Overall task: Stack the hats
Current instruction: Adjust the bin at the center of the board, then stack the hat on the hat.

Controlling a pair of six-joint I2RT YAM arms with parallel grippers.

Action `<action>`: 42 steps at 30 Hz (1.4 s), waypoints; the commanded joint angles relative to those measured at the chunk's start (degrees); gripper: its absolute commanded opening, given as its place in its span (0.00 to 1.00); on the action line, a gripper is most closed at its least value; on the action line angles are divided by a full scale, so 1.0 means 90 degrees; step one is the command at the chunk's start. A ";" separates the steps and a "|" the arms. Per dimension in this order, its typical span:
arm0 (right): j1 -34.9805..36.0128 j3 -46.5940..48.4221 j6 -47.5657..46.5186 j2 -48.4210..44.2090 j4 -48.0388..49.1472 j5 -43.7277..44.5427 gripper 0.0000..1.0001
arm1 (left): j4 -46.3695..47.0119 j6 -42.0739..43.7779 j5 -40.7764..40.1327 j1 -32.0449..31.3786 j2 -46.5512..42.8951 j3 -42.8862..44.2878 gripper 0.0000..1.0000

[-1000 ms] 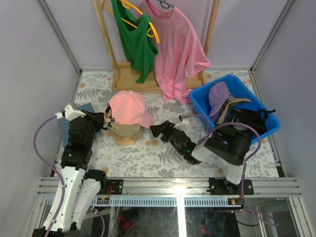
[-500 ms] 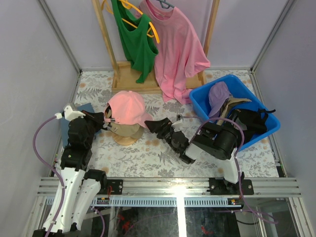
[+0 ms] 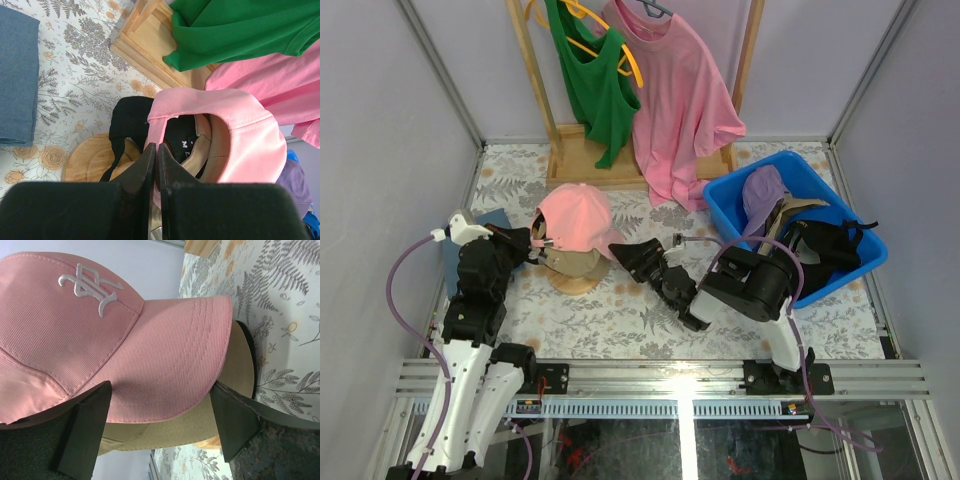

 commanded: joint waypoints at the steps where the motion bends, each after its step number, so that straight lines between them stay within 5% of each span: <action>1: 0.0235 0.0319 0.0224 0.0095 0.0748 0.0029 0.85 | 0.0209 0.0038 0.0121 0.0014 -0.0058 -0.0046 0.00; 7: 0.0233 0.0207 0.0211 -0.0006 0.0736 0.0155 0.79 | 0.0208 0.0010 0.0112 0.0012 -0.0088 -0.0103 0.00; 20: 0.0235 -0.0347 -0.0266 -0.0459 0.0733 0.0226 0.45 | 0.0112 0.0038 -0.0158 0.0022 -0.0157 -0.0070 0.00; 31: 0.0223 -0.0494 -0.0490 -0.0624 0.0736 0.0094 0.00 | 0.0092 0.0009 -0.0276 0.0033 -0.0249 -0.0056 0.00; 35: 0.0225 -0.0648 -0.0557 -0.0773 0.0743 -0.0012 0.00 | 0.0074 -0.0029 -0.0266 0.0029 -0.0282 -0.0007 0.00; 42: 0.0348 -0.0674 -0.0163 -0.0770 0.0740 -0.0315 0.45 | 0.0067 -0.0083 -0.0220 0.0034 -0.0353 -0.0034 0.00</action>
